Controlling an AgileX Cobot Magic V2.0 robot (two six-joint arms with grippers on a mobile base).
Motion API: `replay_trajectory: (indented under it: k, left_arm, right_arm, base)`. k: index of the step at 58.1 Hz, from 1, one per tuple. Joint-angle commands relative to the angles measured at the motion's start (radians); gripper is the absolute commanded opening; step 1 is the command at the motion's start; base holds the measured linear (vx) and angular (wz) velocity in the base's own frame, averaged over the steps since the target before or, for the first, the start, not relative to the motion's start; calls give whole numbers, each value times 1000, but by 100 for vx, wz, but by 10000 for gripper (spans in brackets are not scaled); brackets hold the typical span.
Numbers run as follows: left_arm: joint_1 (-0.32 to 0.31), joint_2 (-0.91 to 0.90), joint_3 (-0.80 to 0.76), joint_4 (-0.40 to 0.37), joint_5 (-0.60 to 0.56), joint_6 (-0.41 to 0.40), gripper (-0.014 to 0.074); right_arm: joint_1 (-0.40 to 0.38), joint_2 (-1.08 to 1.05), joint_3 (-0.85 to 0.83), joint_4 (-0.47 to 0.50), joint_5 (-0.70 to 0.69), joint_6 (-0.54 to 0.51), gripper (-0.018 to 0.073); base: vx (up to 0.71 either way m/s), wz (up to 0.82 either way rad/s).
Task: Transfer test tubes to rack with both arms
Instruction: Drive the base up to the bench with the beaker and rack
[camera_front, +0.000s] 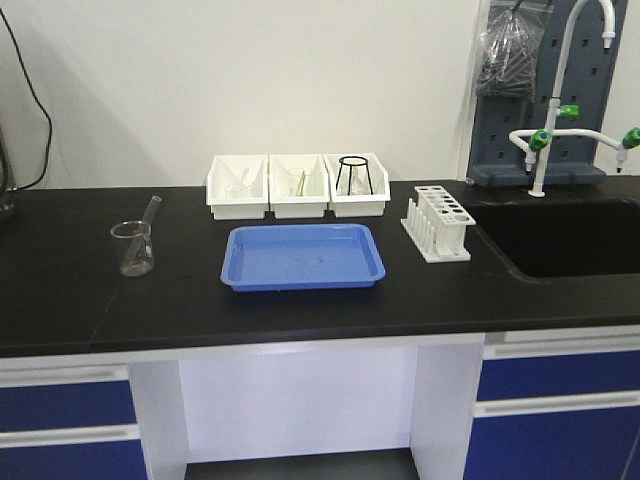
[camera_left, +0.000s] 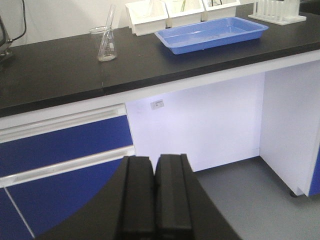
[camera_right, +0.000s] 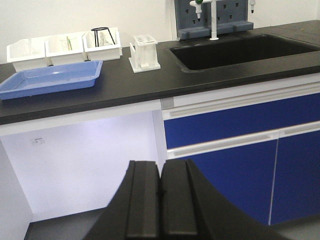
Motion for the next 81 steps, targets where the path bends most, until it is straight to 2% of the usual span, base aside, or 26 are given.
replay_trajectory:
  k: [1, 81]
  left_arm:
    - [1, -20, 27, -10, -79, -7, -20]
    - [1, -20, 27, -10, -79, -7, -20]
  right_arm:
    - [1, 11, 11, -4, -80, -5, -7]
    - [1, 11, 11, -4, -80, -5, -7]
  base:
    - [38, 1]
    - [41, 6]
